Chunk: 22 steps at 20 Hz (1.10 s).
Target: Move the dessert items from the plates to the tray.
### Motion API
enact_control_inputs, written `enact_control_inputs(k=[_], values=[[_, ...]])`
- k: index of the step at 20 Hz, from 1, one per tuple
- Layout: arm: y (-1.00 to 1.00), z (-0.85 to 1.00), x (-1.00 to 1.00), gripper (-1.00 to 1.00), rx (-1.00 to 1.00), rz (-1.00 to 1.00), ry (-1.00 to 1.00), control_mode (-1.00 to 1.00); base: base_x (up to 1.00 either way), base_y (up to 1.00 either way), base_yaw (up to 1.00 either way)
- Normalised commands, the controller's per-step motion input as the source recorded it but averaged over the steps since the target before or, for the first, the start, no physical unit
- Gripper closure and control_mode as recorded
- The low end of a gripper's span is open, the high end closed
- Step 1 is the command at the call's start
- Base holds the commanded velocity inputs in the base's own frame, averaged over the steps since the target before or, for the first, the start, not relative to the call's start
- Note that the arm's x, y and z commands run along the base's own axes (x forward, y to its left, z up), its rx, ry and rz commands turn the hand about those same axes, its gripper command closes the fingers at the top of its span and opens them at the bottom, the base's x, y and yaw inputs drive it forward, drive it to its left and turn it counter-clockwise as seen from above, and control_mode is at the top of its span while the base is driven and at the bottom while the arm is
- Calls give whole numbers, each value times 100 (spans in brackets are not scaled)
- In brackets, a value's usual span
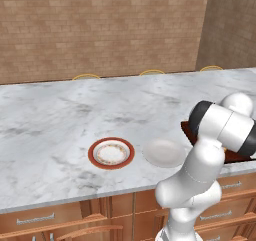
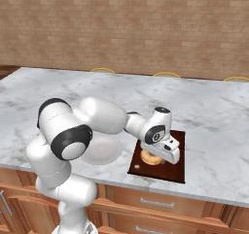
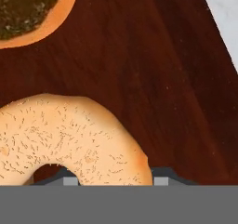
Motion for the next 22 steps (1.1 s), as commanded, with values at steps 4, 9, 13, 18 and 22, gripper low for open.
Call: enact_control_inputs(k=[4, 9, 13, 18, 22], values=[[-1, -20, 6, 100, 1, 6, -8, -100, 0, 0, 0], [-2, 0, 4, 100, 0, 7, -3, -100, 0, 0, 0], [0, 0, 4, -100, 0, 4, 0, -100, 0, 0, 0], [0, 0, 4, -100, 0, 0, 0, -100, 0, 0, 0], [1, 5, 1, -100, 0, 0, 0, -100, 0, 0, 0]])
